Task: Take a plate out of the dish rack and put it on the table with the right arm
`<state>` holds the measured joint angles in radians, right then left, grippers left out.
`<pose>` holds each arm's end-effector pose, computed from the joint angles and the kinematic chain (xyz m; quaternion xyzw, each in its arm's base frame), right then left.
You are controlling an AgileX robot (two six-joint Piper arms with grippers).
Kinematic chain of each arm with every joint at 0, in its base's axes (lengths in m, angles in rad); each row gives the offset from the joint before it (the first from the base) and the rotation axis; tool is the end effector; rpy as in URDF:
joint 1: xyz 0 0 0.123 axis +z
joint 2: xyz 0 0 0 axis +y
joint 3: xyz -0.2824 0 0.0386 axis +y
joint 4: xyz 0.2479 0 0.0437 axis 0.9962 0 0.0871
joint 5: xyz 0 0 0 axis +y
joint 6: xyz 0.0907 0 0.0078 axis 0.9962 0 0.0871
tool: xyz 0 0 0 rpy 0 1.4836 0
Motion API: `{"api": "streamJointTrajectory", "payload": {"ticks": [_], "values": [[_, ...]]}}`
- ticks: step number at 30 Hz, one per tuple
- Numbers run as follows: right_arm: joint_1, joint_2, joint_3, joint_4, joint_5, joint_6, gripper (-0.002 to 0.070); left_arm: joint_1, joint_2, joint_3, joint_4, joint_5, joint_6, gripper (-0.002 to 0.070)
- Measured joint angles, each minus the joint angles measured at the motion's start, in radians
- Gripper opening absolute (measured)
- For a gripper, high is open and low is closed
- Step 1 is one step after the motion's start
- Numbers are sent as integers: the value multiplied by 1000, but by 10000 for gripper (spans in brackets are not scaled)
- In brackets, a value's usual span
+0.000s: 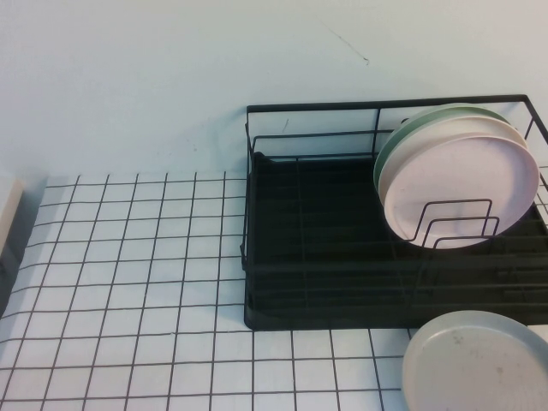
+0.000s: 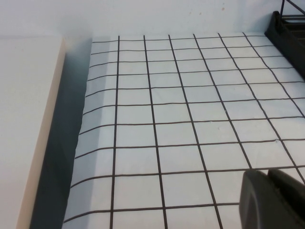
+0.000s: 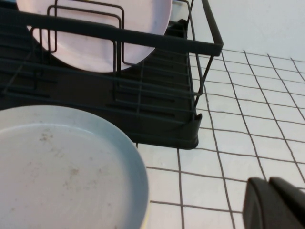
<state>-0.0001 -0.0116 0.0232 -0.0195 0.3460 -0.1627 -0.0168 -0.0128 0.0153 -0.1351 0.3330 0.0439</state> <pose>0.0533 -0.0006 0.1747 -0.0699 0.7929 -0.0574 0.6026 0.0533 -0.0049 0.1788 -0.0129 0.7882 -0.0483 0.6134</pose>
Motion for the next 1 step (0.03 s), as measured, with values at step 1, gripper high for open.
{"api": "streamJointTrajectory", "payload": {"ticks": [1], "values": [[0,0,0,0,0,0,-2,0,0,0,0,0,0,-3]]}}
